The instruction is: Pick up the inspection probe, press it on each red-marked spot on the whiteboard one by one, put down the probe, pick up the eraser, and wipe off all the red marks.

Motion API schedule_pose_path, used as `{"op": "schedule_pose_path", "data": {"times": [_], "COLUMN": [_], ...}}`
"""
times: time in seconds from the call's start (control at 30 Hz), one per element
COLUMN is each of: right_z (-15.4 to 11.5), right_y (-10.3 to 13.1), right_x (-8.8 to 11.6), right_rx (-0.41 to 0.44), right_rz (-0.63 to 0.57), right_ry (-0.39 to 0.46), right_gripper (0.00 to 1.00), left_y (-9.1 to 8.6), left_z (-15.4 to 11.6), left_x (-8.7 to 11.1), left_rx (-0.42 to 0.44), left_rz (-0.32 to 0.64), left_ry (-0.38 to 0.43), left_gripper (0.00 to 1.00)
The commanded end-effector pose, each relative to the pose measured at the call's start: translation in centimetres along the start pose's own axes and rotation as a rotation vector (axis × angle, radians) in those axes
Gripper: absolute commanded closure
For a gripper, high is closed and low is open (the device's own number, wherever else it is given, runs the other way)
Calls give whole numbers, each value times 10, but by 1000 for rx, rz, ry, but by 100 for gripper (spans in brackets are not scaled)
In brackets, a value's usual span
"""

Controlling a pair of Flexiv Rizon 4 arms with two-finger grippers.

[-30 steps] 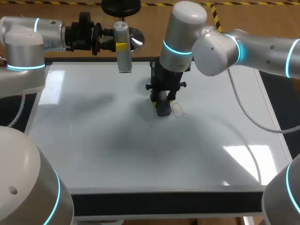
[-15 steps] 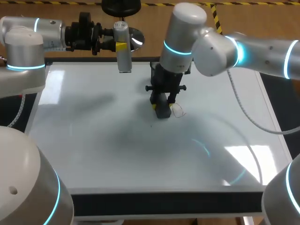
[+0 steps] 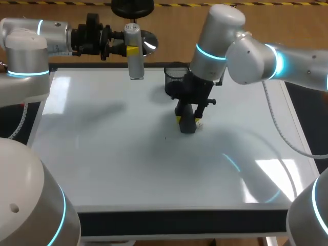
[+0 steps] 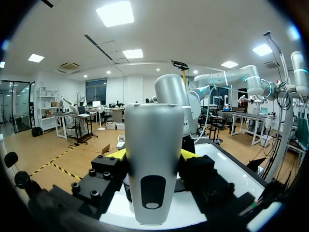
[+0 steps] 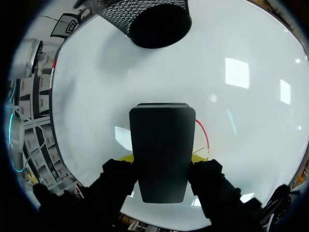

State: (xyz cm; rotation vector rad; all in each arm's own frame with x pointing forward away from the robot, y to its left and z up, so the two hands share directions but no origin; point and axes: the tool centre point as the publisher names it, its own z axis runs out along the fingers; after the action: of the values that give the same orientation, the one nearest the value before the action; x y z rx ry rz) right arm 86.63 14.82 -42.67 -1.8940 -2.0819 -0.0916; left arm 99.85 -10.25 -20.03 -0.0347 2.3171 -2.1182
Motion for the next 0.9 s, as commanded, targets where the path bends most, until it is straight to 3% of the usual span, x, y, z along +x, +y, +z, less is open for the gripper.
{"op": "schedule_pose_path", "data": {"times": [0.03, 0.57, 0.9], "right_z": [29, 22, 9], "right_y": [8, -18, -35], "right_x": [-28, -38, -60], "right_rx": [40, 56, 56], "right_rz": [7, 82, 165], "right_ry": [18, -48, -44], "right_gripper": [100, 100, 100], "left_y": [-1, -1, -1], "left_z": [0, 0, 0], "left_x": [-1, -1, -1], "left_rx": [-1, -1, -1], "left_rz": [-1, -1, -1], "left_ry": [1, 1, 1], "left_gripper": [100, 100, 100]}}
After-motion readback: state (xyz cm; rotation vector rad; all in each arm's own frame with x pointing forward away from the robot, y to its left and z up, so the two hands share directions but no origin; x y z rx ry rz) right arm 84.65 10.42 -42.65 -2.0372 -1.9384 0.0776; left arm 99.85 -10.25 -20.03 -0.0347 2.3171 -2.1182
